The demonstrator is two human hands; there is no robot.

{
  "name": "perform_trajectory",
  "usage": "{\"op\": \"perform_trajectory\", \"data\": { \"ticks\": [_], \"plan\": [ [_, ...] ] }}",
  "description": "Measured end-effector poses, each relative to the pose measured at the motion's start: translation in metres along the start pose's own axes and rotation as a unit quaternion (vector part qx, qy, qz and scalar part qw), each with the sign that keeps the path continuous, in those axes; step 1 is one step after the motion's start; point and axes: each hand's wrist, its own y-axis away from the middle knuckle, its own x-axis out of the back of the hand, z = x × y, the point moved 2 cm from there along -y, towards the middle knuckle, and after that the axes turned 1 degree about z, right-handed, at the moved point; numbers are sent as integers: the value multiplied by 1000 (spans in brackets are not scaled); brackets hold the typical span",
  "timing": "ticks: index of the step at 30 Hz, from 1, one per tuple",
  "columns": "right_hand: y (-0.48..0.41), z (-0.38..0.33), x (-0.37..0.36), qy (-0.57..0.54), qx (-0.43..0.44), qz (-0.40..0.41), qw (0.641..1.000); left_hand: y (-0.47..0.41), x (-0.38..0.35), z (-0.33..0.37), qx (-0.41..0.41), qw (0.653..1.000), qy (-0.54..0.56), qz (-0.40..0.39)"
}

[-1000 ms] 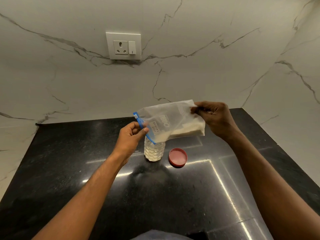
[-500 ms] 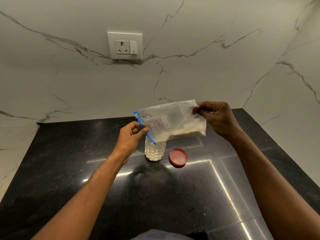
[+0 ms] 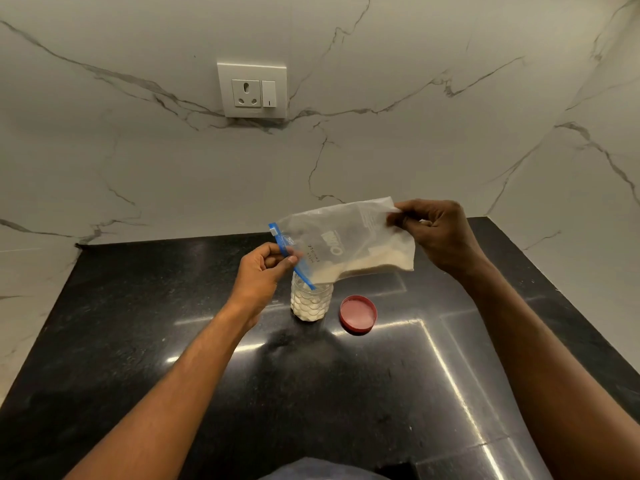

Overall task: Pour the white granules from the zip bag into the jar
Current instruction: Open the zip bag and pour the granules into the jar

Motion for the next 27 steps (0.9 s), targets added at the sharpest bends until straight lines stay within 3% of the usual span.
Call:
{"op": "perform_trajectory", "data": {
  "ticks": [15,27],
  "plan": [
    [-2,-1,-6,-10,10,-5,1000,2,-1,4,3,1000,8,14],
    [3,-5,-6,-67,-13,50,996,1,-4,8,5,1000,9,22]
  ]
}}
